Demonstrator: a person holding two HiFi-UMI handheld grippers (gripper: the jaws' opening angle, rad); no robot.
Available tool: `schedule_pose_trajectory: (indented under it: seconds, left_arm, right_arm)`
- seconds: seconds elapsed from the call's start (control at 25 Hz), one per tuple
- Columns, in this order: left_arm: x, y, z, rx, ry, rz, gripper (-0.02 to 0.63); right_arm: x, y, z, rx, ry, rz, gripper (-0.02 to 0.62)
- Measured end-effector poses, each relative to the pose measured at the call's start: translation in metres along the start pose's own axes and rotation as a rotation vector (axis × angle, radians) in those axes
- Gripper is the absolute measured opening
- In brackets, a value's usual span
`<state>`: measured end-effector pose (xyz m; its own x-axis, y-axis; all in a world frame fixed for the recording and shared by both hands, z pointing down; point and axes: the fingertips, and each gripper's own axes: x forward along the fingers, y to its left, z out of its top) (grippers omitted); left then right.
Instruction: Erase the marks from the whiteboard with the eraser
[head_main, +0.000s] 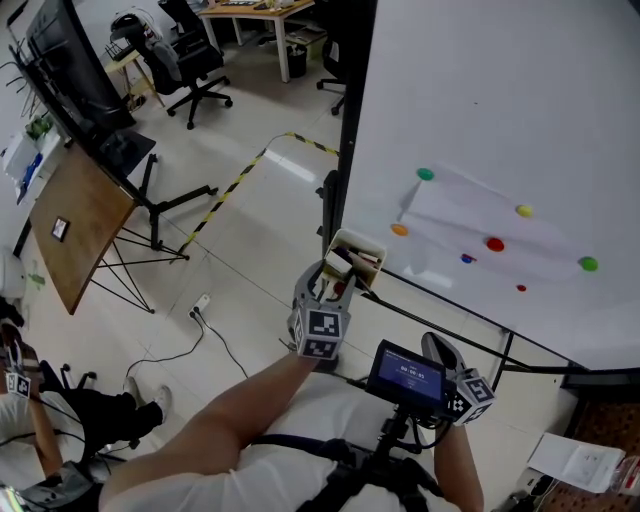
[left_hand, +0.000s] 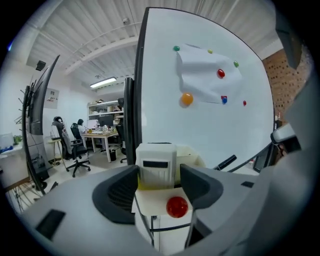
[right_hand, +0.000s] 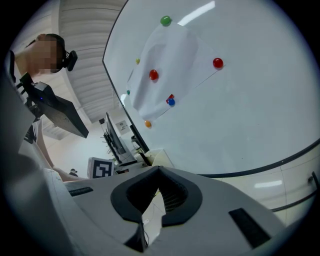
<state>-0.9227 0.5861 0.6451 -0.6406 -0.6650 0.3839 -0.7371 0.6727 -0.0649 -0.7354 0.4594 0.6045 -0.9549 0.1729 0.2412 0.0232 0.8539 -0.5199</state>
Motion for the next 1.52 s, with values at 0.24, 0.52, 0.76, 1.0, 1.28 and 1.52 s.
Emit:
schedule_pose_trajectory:
  seconds: [0.24, 0.52, 0.76, 1.0, 1.28, 1.52]
  left_arm:
    - [0.003, -0.007, -0.008, 0.139, 0.008, -0.106, 0.291]
    - [0.015, -0.027, 0.001, 0.332, 0.007, -0.209, 0.262]
    - [0.015, -0.020, 0.001, 0.272, 0.018, -0.117, 0.262]
    - [0.008, -0.004, -0.007, 0.092, 0.042, 0.039, 0.255]
    - [0.011, -0.007, -0.002, 0.071, 0.017, -0.036, 0.230]
    - [-0.010, -0.015, 0.035, 0.073, -0.148, -0.154, 0.230]
  right_arm:
    - [-0.012, -0.018, 0.002, 0.022, -0.017, -0.018, 0.011]
    - [-0.023, -0.032, 0.005, 0.045, -0.028, -0.036, 0.011]
    - [-0.024, -0.032, 0.009, 0.052, -0.037, -0.037, 0.011]
    - [-0.021, -0.032, 0.005, 0.063, -0.049, -0.054, 0.011]
    - [-0.013, -0.023, -0.004, 0.068, -0.050, -0.055, 0.011]
    - [-0.014, -0.015, -0.001, 0.054, -0.064, -0.075, 0.011]
